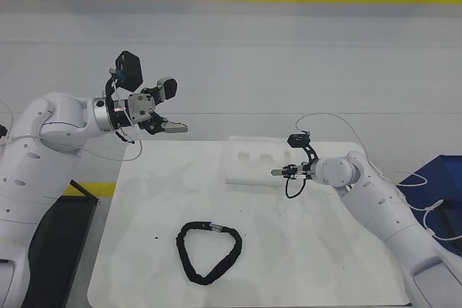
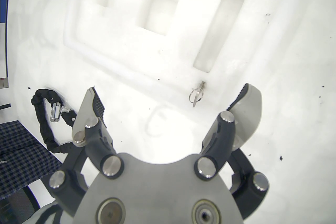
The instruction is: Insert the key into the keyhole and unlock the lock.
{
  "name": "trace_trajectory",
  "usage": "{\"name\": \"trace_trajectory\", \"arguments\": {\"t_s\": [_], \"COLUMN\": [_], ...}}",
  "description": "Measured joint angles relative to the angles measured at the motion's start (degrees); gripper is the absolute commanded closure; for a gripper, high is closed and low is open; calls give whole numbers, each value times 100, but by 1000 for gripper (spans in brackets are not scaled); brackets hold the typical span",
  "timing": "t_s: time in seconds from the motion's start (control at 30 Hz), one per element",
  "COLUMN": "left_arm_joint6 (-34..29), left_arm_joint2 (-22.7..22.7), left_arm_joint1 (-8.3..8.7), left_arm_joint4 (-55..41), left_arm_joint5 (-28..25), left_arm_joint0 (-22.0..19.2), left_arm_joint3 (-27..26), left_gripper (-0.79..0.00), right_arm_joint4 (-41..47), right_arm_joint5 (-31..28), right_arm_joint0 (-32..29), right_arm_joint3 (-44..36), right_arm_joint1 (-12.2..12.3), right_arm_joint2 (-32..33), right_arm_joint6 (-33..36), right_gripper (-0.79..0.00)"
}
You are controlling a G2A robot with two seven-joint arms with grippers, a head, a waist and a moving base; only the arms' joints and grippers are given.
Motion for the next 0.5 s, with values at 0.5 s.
{"name": "trace_trajectory", "arguments": {"t_s": [0.5], "left_arm_joint6": [0], "left_arm_joint2": [0], "left_arm_joint1": [0], "left_arm_joint4": [0], "left_arm_joint5": [0], "left_arm_joint0": [0], "left_arm_joint3": [0], "left_gripper": [-785], "right_arm_joint4": [242], "right_arm_joint5": [214], "right_arm_joint0": [334], "right_arm_joint3": [342], "right_arm_joint1": [-222], "right_arm_joint2": [-63], "right_arm_joint6": [634], "right_gripper": [-785]}}
